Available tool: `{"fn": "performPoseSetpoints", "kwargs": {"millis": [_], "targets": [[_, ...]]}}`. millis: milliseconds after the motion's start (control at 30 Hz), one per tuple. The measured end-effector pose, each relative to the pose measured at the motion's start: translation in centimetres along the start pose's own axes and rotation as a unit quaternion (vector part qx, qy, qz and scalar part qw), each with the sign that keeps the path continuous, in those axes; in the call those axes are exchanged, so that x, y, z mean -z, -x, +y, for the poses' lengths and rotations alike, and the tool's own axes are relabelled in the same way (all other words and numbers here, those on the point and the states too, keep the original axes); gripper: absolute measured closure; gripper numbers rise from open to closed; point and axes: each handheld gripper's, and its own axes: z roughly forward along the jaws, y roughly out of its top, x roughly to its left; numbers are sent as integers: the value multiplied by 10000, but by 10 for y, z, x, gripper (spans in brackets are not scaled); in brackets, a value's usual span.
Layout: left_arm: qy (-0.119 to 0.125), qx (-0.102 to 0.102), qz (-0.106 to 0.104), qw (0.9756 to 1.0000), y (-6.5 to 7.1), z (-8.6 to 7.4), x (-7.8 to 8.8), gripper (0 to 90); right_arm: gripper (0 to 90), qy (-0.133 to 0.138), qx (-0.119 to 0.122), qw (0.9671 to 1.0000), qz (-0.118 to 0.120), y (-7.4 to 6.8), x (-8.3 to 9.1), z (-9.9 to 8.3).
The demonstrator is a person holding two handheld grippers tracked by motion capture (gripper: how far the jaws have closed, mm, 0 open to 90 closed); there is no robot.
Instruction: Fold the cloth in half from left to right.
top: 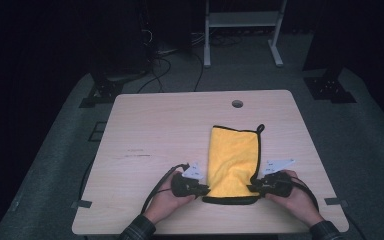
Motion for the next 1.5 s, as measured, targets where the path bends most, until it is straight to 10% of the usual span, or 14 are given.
{"fn": "performPoseSetpoints", "kwargs": {"millis": [467,767,1067,1500], "targets": [[52,296,16,9995,14,-39,36,814,715,-112,511,9973,518,-30,-27,24],[393,502,181,9978,-2,-29,43,580,449,123,323,9979,551,-17,-17,26],[865,865,558,9909,-50,-1,50,400,347,457,52,9989,86,12,-12,35],[748,955,948,9881,-104,30,27,351,335,713,-405,9954,-492,61,-18,65]]}}
